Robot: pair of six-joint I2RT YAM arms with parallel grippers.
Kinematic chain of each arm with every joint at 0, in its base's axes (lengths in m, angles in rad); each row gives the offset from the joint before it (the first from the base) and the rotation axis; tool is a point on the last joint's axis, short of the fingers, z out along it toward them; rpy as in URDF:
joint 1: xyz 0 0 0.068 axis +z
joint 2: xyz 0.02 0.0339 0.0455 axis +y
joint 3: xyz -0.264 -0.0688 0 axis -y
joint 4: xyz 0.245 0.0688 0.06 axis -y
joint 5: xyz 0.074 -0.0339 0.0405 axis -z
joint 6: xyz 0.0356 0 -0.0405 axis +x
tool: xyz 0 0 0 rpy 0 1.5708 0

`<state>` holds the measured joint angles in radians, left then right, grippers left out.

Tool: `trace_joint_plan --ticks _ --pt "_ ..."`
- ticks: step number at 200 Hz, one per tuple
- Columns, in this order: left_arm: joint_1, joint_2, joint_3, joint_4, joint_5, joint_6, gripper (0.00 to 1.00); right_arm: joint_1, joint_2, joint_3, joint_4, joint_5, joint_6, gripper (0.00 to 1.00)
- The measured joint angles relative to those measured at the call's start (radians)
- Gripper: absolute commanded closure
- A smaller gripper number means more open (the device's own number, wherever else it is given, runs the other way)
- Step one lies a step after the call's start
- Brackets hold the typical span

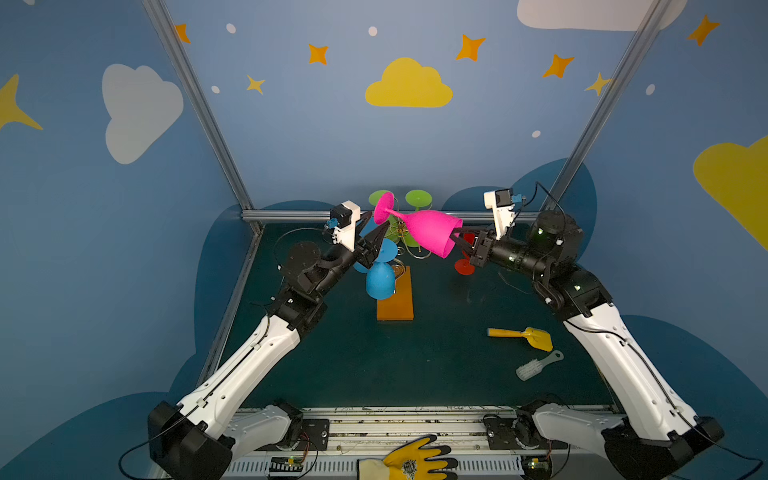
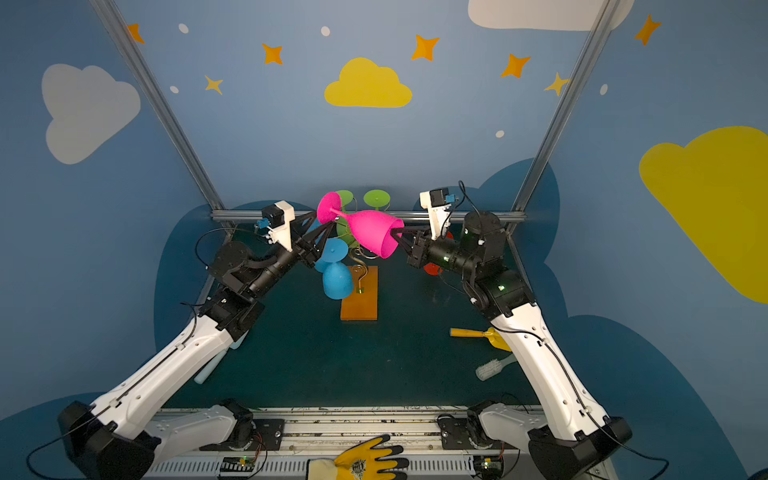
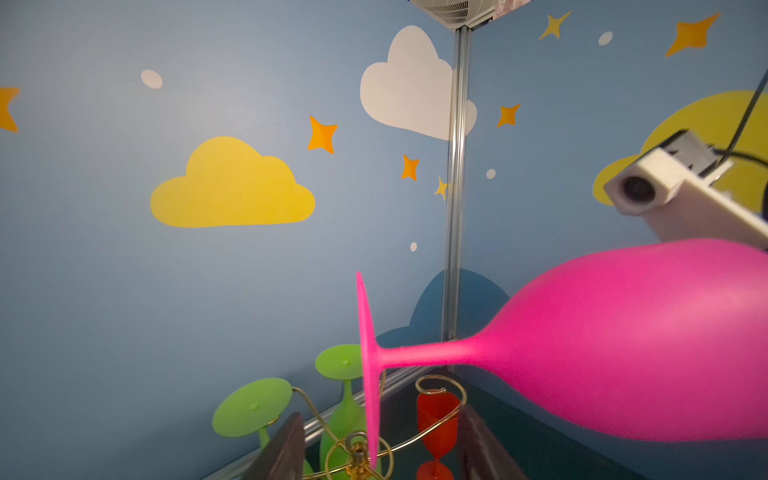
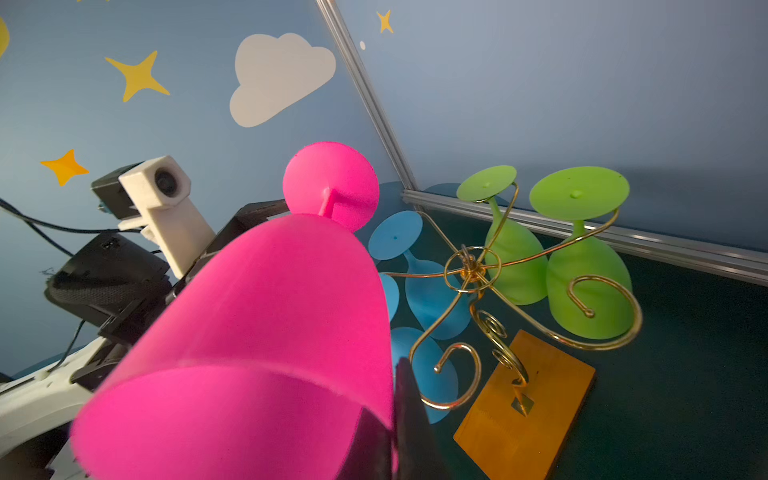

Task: Take the wine glass off the wine glass rack
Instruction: 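Carry the pink glass beside the red glass with the right gripper while the left retracts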

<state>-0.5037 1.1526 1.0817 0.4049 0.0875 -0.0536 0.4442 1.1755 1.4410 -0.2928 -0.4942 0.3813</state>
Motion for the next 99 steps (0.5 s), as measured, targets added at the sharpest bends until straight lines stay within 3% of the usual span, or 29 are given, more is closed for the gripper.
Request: trace_joint_plan --ticks 16,34,70,99 --pt "0.005 -0.008 -0.004 -0.002 -0.021 0.006 0.18 -0.026 -0.016 0.018 -0.035 0.037 -0.014 1.00" --pt "0.021 -0.034 -0.014 -0.025 -0.048 0.017 0.13 -0.064 -0.041 0.060 -0.106 0.095 -0.044 1.00" --pt "0.104 -0.152 -0.041 -0.090 -0.121 0.031 0.08 -0.130 -0.120 0.151 -0.288 0.216 -0.117 1.00" --pt "0.236 -0.283 -0.122 -0.121 -0.171 0.019 0.05 -0.135 -0.205 0.182 -0.452 0.346 -0.188 1.00"
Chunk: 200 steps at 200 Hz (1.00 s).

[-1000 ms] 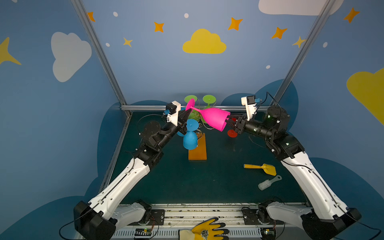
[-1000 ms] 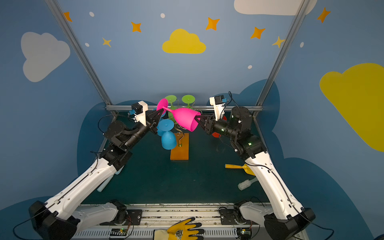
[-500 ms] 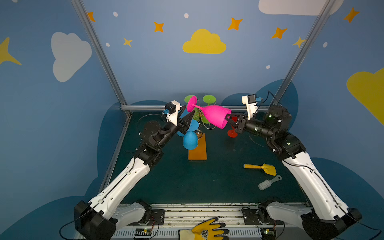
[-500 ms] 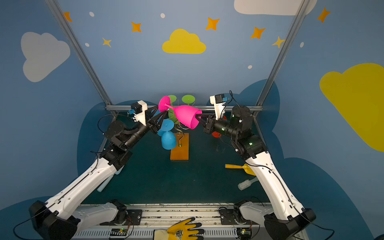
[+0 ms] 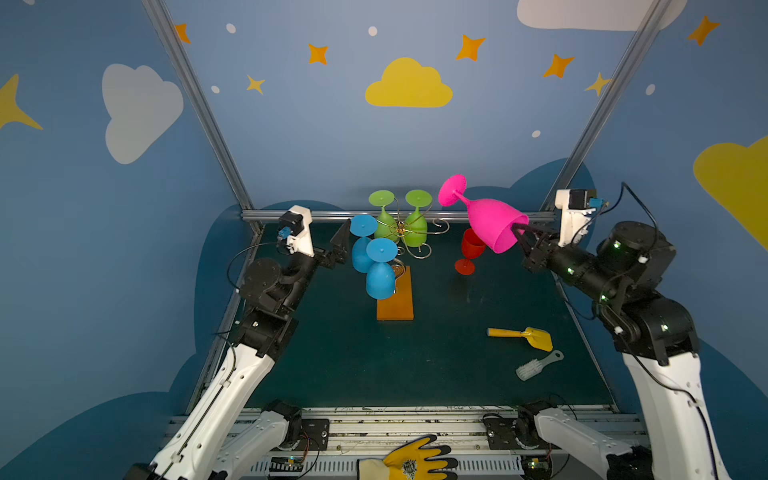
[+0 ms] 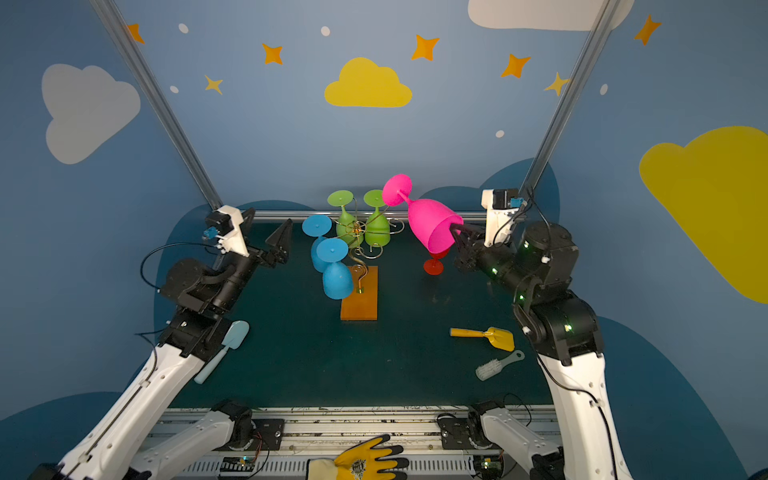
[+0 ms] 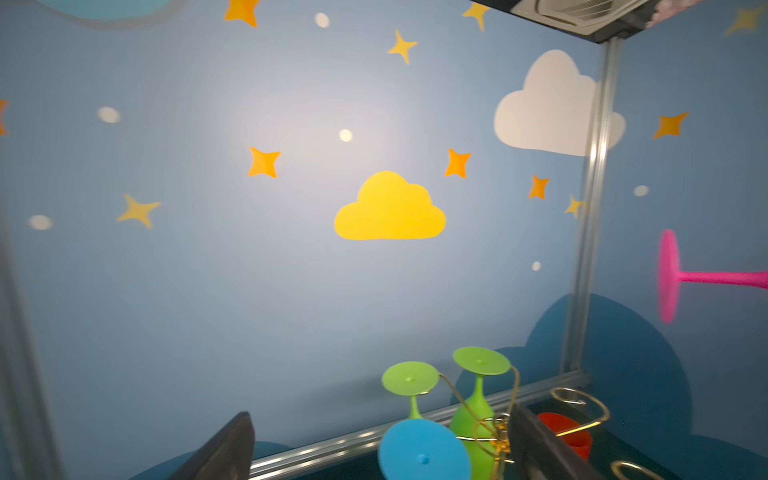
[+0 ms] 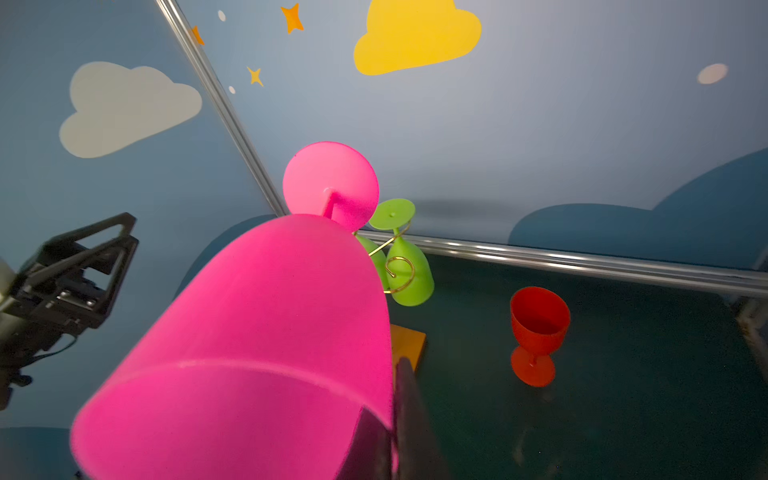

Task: Take the wine glass off the wine glass rack
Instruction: 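Carry the pink glass beside the red glass with the right gripper while the left retracts, then lower the pink glass onto the table and open the right gripper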

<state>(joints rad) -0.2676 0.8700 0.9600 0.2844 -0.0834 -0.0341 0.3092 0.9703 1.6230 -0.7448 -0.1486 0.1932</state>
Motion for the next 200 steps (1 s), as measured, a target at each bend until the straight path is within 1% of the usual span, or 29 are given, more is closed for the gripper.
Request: trace_joint_plan --ticks 22,40,65,92,133,179,200 --pt "0.105 -0.055 -0.075 -0.003 -0.026 -0.029 0.05 -0.001 -0.053 -0.002 -0.130 0.108 -0.045 1.00" --pt "0.163 -0.070 -0.133 -0.005 -0.031 -0.054 0.04 -0.003 -0.058 -0.008 -0.224 0.185 -0.069 1.00" --pt "0.203 -0.066 -0.203 -0.008 -0.032 -0.080 0.04 -0.006 -0.020 -0.042 -0.334 0.264 -0.090 1.00" --pt "0.232 -0.069 -0.254 -0.008 -0.034 -0.124 0.04 -0.014 0.072 -0.072 -0.412 0.342 -0.111 1.00" --pt "0.272 -0.112 -0.291 -0.012 -0.038 -0.175 0.04 -0.047 0.238 -0.090 -0.416 0.418 -0.134 1.00" --pt "0.280 -0.140 -0.291 -0.011 -0.047 -0.184 0.04 -0.121 0.414 -0.093 -0.341 0.429 -0.146 1.00" --pt "0.280 -0.140 -0.291 -0.011 -0.047 -0.188 0.04 -0.145 0.500 -0.064 -0.313 0.429 -0.147 1.00"
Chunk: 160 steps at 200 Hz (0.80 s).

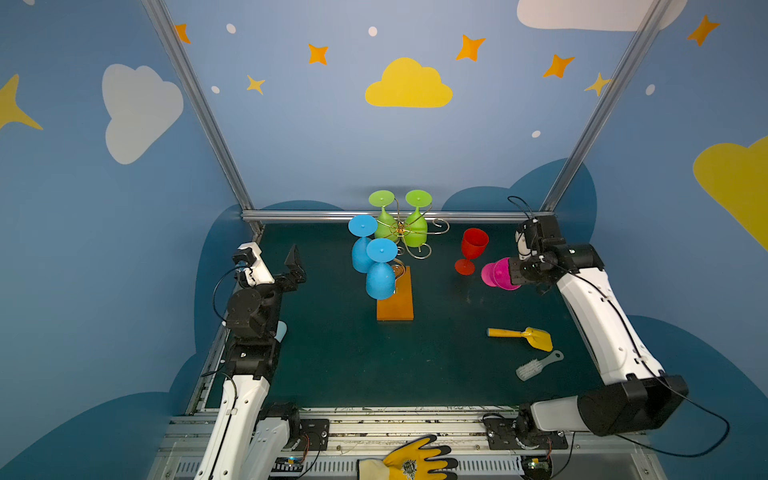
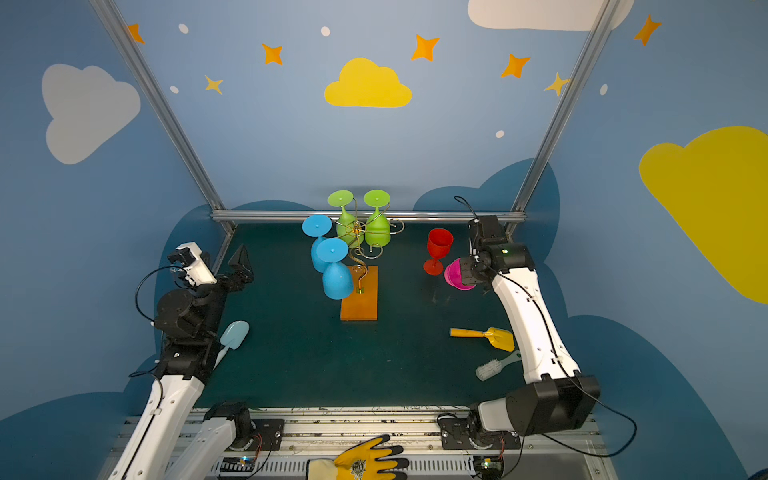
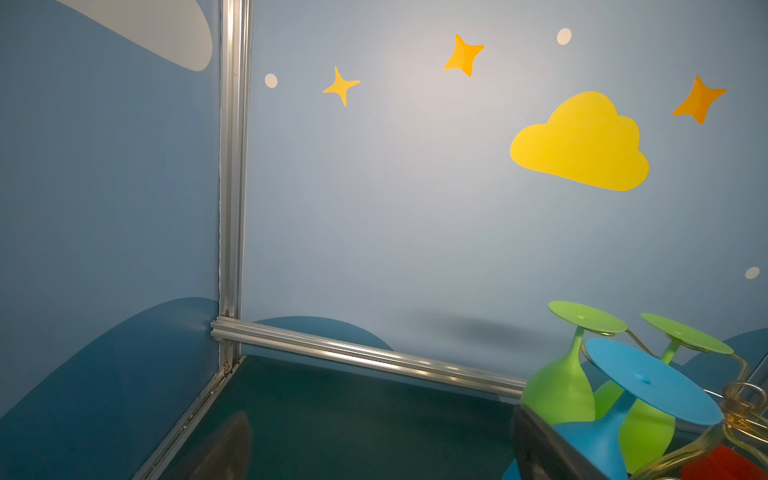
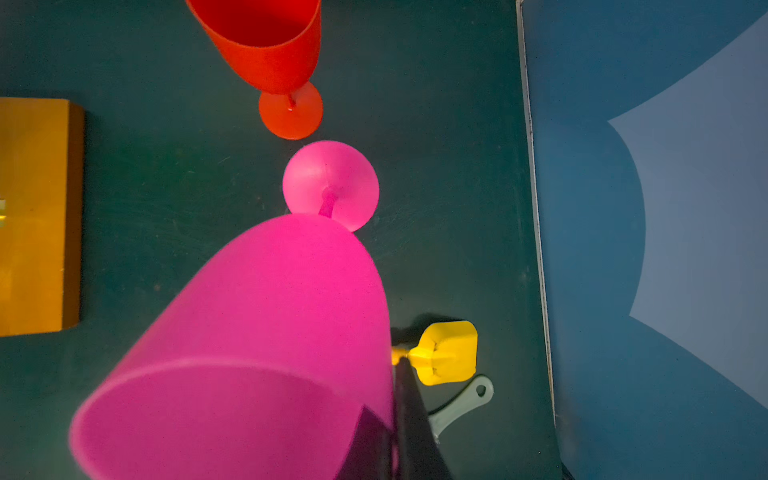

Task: Take the wine glass off the wine glass rack
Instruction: 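Lower the pink glass onto the table and open the right gripper, then lift the right gripper up and away from the pink glass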

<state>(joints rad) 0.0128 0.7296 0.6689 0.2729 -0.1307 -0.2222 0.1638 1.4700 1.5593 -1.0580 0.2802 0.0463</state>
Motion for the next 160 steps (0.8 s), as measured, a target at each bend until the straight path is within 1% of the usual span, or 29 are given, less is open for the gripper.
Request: trace_joint_plan --ticks 46,82,115,160 --pt "0.000 -0.006 0.000 0.000 0.000 -0.003 0.04 -0.056 0.168 0.084 0.047 0.008 -0.003 1.00" --pt "0.000 -0.006 0.000 0.000 0.000 -0.006 0.04 -0.106 0.313 0.212 0.050 -0.003 -0.011 1.00" --pt "0.000 -0.006 0.000 -0.001 0.001 -0.006 0.04 -0.138 0.448 0.367 0.006 -0.037 -0.026 1.00" --pt "0.001 0.002 0.000 -0.003 0.006 -0.006 0.04 -0.150 0.640 0.594 -0.130 -0.055 -0.026 1.00"
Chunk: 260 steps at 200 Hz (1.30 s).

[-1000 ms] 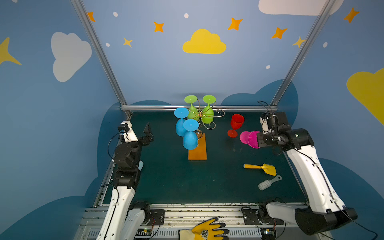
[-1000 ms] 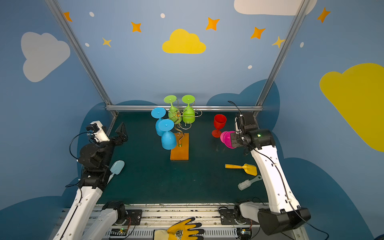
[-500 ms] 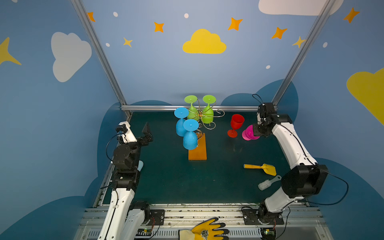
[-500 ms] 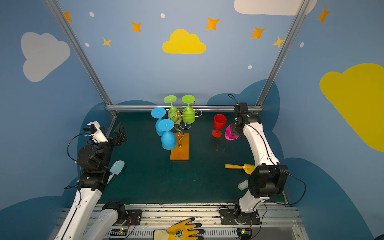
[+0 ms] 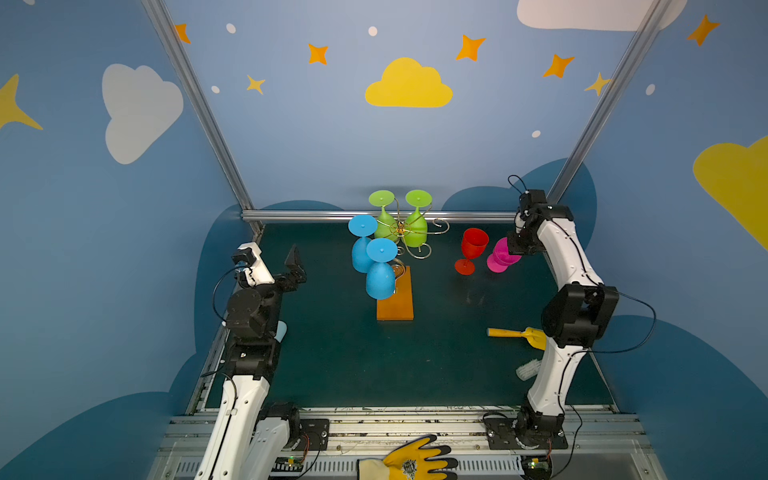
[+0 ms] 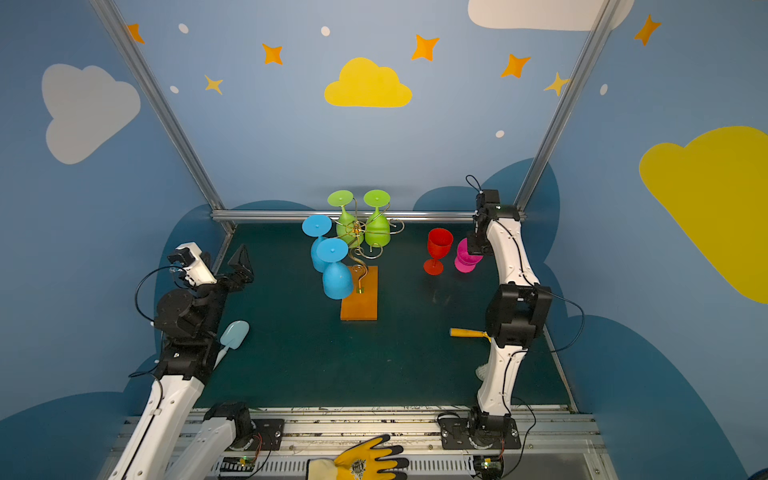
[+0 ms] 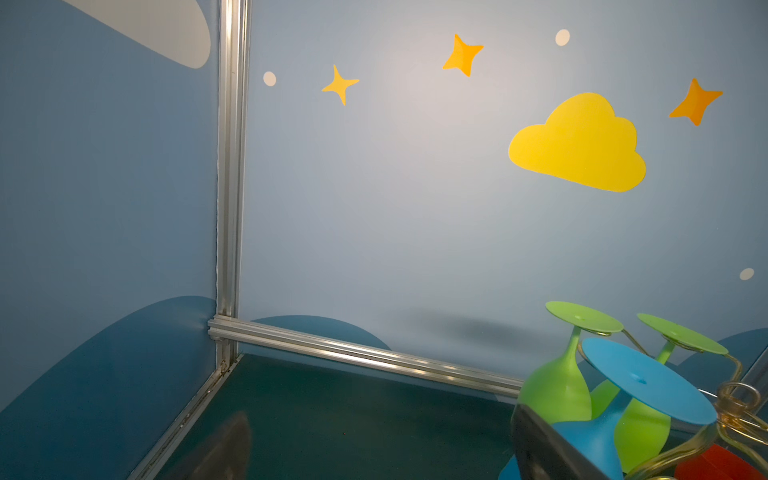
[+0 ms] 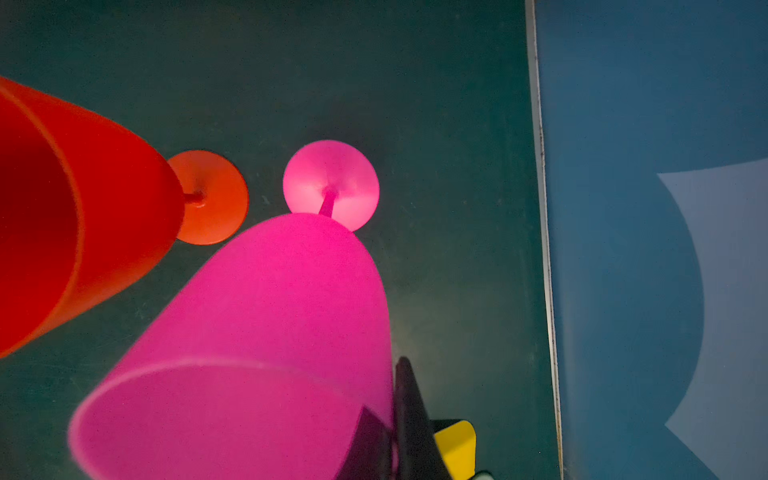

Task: Take the wine glass off the wine glass rack
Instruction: 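Lift the right gripper up and away from the pink glass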

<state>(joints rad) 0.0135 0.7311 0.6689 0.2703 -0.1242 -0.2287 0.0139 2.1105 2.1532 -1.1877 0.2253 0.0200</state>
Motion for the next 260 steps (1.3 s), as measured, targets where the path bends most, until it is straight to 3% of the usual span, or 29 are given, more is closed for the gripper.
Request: trace_joint_plan --ticks 23,66,106,181,223,260 --pt "0.003 0.007 0.000 0.000 0.001 0.000 0.04 0.000 0.100 0.122 -0.079 -0.006 0.006 1.00" --pt "0.009 0.012 0.000 0.000 0.001 -0.001 0.04 -0.001 0.141 0.204 -0.150 -0.029 0.026 0.75" --pt "0.014 0.024 0.000 -0.001 0.005 -0.005 0.04 -0.011 0.141 0.221 -0.164 -0.082 0.033 0.62" --pt "0.018 0.024 0.000 -0.001 0.015 -0.007 0.04 -0.098 -0.003 0.224 -0.109 -0.266 0.090 0.54" --pt "0.018 0.023 0.000 -0.001 0.016 -0.007 0.04 -0.097 -0.263 0.031 0.039 -0.434 0.163 0.53" --pt "0.018 0.023 0.000 -0.001 0.016 -0.007 0.03 -0.068 -0.594 -0.440 0.359 -0.663 0.277 0.51"
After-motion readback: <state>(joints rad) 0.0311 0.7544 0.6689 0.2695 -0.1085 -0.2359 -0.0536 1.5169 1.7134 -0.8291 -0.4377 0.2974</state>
